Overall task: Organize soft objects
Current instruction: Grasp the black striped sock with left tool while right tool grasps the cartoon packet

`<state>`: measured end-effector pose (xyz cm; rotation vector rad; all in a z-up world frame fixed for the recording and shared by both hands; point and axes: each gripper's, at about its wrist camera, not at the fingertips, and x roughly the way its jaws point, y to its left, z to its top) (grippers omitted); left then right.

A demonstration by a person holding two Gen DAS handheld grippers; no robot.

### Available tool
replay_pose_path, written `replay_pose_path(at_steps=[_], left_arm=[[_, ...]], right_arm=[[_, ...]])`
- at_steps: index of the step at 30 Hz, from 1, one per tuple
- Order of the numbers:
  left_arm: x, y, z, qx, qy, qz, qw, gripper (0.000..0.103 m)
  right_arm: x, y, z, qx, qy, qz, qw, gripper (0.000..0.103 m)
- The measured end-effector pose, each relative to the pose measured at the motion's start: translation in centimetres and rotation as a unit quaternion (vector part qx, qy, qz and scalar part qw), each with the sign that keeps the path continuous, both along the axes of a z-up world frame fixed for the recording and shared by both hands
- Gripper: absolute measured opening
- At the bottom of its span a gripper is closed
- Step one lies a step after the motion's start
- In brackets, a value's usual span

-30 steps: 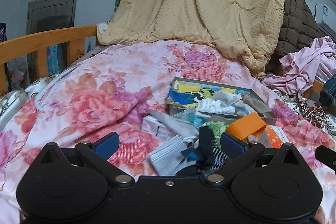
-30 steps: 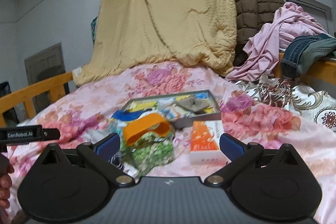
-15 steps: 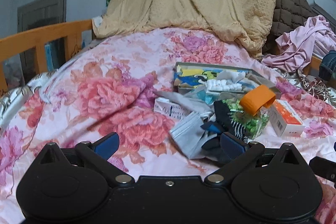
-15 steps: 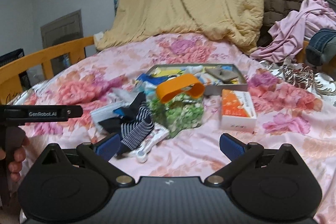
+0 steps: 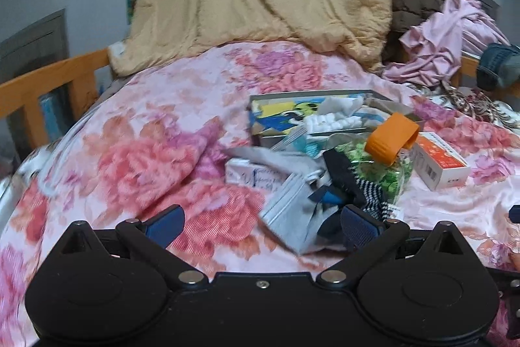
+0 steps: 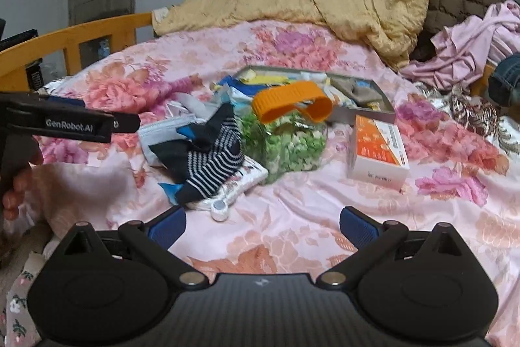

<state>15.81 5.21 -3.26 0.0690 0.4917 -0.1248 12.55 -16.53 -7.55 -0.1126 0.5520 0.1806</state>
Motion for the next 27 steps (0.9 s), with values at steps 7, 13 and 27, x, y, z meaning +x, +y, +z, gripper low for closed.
replay_pose_path(at_steps=[7,13,27], left_arm=[[2.2,-1.2,-0.1,0.004,0.025,-0.076,0.9968,0.102],[2.7,-1.8,0.2,-0.039,0.026,-0.125,0.991,0.102],[5.4,-2.6,-1.1,-0.063,0.113,-0.227,0.9652,0.1]], right_arm=[[1.1,-1.1,-0.8,0.01,0.033,-0.028,0.999,0.103],[2.2,-1.2,-1.5,0.019,0.064,-0.027,0.997,0.103],[4.4,0.3,-2.2,-0.011,0.078,0.032,0.996,0.091]])
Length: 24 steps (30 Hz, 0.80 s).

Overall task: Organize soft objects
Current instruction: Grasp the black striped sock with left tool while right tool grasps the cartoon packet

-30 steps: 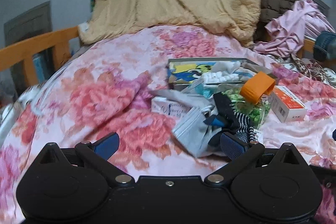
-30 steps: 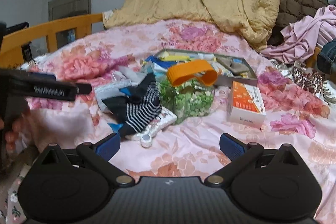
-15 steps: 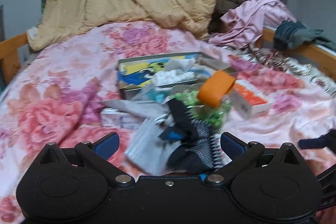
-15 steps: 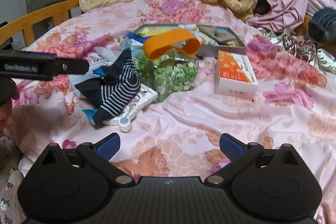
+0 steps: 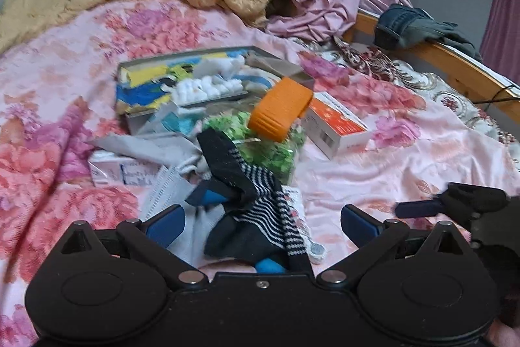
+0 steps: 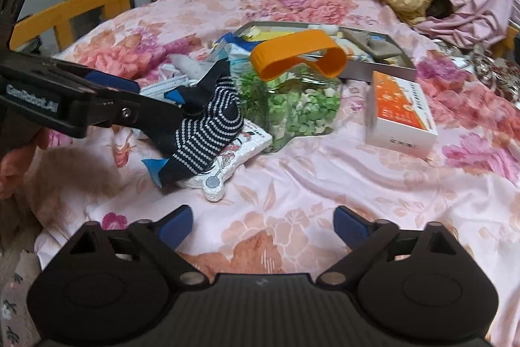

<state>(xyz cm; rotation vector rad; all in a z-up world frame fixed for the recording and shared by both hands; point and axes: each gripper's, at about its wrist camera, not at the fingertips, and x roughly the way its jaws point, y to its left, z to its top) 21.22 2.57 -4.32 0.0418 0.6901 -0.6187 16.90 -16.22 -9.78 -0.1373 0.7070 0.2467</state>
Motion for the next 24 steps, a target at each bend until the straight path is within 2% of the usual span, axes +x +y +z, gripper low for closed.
replay_pose_path(at_steps=[5,11,15,20,24], left_arm=[[0.3,-0.1,-0.4,-0.003,0.019,-0.011,0.9997,0.096],[0.8,-1.1,-1.0,0.036,0.028,-0.018,0.9988,0.084],[1.0,-1.6,-1.3,0.052,0.03,-0.019,0.998,0.08],[1.0,-2.6,-1.9,0.084,0.022,-0.018,0.9961,0.057],[0.9,-3.1,-2.3,0.095,0.019,-0.018,0.9952,0.052]], right_arm=[[0.5,1.1,-0.2,-0.018,-0.009,0.044,0.999,0.089],[1.4,2.4,-0.7,-0.04,-0.014,0.083,0.996,0.086],[2.3,2.4,-0.9,-0.038,-0.014,0.093,0.995,0.085],[3.3,2.3,-1.3,-0.032,-0.007,0.097,0.995,0.076],[3.3,2.5,-1.4,-0.036,-0.007,0.103,0.994,0.065]])
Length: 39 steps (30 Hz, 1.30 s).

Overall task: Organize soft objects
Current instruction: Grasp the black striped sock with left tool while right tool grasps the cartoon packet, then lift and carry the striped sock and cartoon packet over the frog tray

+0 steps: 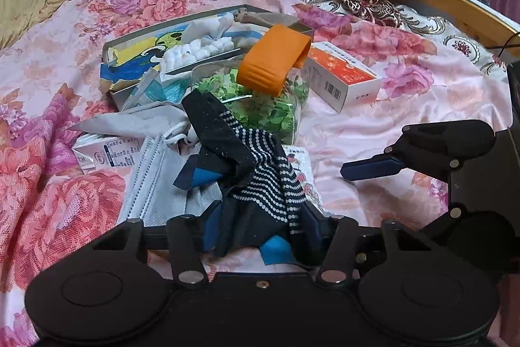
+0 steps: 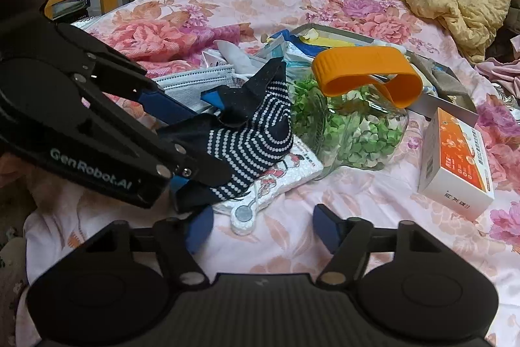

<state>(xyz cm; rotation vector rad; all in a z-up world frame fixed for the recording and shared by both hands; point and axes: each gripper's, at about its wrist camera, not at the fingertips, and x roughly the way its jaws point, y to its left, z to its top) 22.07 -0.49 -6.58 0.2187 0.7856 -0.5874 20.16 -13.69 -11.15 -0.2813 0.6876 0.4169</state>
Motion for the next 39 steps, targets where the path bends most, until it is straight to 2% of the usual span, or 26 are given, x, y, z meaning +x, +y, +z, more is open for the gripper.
replay_pose_path(at_steps=[3,6,10,13,17,22,23,24,27,32,36,39], left_arm=[[-0.4,-0.5,-0.1,0.01,-0.004,-0.016,0.9998,0.052],[-0.5,-0.9,-0.4,0.016,0.002,-0.024,0.9996,0.051],[-0.4,-1.0,-0.8,0.019,0.009,-0.02,0.9996,0.038],[-0.3,-0.9,-0.9,0.017,0.009,-0.014,0.9997,0.03],[-0.2,-0.7,-0.7,0.01,0.01,-0.004,0.9999,0.016],[-0.1,-0.2,-0.7,-0.005,0.018,0.012,0.9998,0.008],[-0.2,-0.1,-0.7,-0.008,0.018,0.015,0.9997,0.008],[-0.2,-0.1,-0.7,-0.009,0.017,0.017,0.9997,0.006],[-0.5,-0.1,-0.7,-0.009,0.01,0.024,0.9996,0.003],[-1.1,0.5,-0.1,-0.026,-0.007,0.071,0.9971,0.002],[-1.7,0.7,0.8,-0.037,-0.025,0.095,0.9945,0.002],[-1.9,0.5,1.6,-0.048,-0.023,0.107,0.9929,0.002]], right_arm=[[-0.2,0.4,-0.2,-0.009,-0.001,0.009,1.0,0.059],[-0.2,0.6,-0.3,-0.011,0.005,0.01,1.0,0.057],[0.0,0.5,-0.4,-0.005,0.011,0.01,1.0,0.055],[0.1,0.5,-0.5,0.001,0.015,0.013,1.0,0.05],[-0.2,0.5,-0.5,0.007,0.019,0.021,1.0,0.038],[0.0,0.3,-0.6,0.02,0.033,0.017,0.999,0.026],[0.1,0.2,-0.6,0.018,0.033,0.013,0.999,0.019],[0.1,0.2,-0.6,0.015,0.031,0.01,0.999,0.017],[-0.2,0.4,-0.5,0.007,0.024,0.011,1.0,0.017],[-0.9,1.1,-0.4,-0.018,0.002,0.014,1.0,0.017],[-1.8,2.0,-0.4,-0.058,-0.035,0.023,0.997,0.017],[-2.2,2.1,-0.2,-0.062,-0.048,0.026,0.997,0.017]])
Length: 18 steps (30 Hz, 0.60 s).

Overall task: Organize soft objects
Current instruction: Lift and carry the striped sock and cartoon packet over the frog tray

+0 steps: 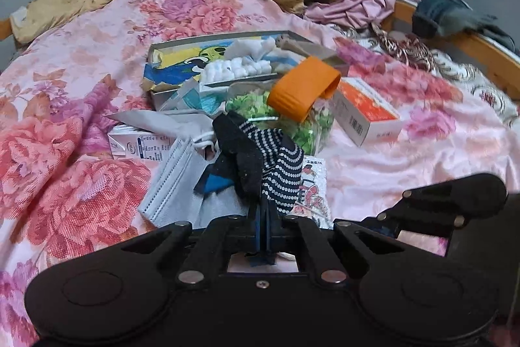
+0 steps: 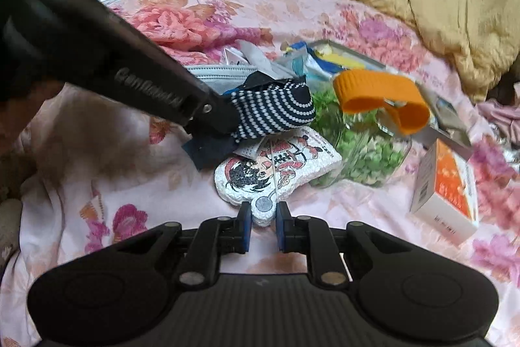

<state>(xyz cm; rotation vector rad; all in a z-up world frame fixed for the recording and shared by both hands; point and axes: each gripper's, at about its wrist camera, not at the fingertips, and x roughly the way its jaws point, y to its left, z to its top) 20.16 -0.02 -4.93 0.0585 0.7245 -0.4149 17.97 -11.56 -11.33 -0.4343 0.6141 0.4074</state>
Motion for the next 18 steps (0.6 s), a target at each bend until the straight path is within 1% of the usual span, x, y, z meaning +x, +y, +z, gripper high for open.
replay_pose_path(at_steps=[4,11,14,18], left_arm=[[-0.6,-0.2,1.0,-0.01,-0.007,0.019,0.9997,0.002],[-2.0,0.0,2.4,-0.053,-0.012,0.07,0.9961,0.002],[-2.6,-0.1,2.9,-0.068,-0.016,0.078,0.9945,0.002],[-3.4,-0.6,4.0,-0.079,-0.028,0.072,0.9939,0.002]], right_arm=[[-0.5,-0.1,0.4,0.006,-0.009,-0.001,1.0,0.017],[-2.3,-0.4,1.4,0.007,-0.044,-0.008,0.999,0.017],[-2.9,-0.6,1.9,0.01,-0.056,-0.016,0.998,0.017],[-3.2,-1.2,2.6,0.024,-0.067,-0.03,0.997,0.017]])
